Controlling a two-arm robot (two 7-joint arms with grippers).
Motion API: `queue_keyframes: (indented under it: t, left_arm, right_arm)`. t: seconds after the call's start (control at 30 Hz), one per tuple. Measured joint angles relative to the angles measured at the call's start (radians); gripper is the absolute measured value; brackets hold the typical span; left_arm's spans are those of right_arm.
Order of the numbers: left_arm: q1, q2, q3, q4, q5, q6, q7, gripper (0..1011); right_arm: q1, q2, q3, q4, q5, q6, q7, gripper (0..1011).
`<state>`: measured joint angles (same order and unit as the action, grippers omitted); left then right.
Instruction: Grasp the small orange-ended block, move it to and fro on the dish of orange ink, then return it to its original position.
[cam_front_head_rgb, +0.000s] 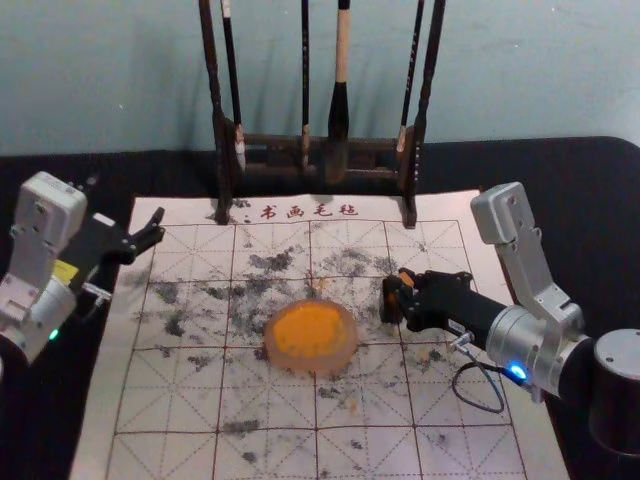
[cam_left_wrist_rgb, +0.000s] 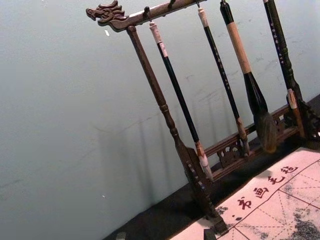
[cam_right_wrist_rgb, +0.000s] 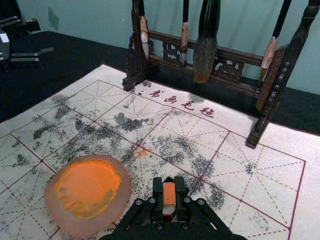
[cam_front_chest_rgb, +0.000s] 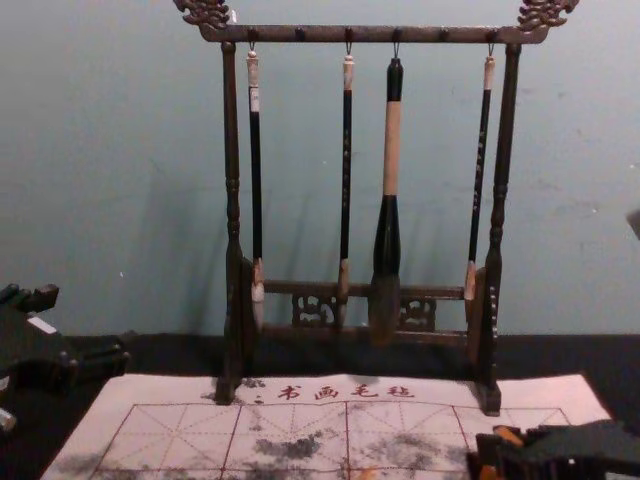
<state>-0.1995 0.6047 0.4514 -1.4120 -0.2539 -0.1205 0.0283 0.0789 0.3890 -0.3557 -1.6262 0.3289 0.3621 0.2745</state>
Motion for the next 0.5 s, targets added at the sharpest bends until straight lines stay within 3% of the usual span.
queue_keyframes:
  t: [0.5]
  left_arm:
    - [0.0,0.0,0.0,0.0,0.0,0.0,0.0,1001]
  right_arm:
    - [0.001,-0.003,0.0,0.003,-0.007,-0.003,0.001,133]
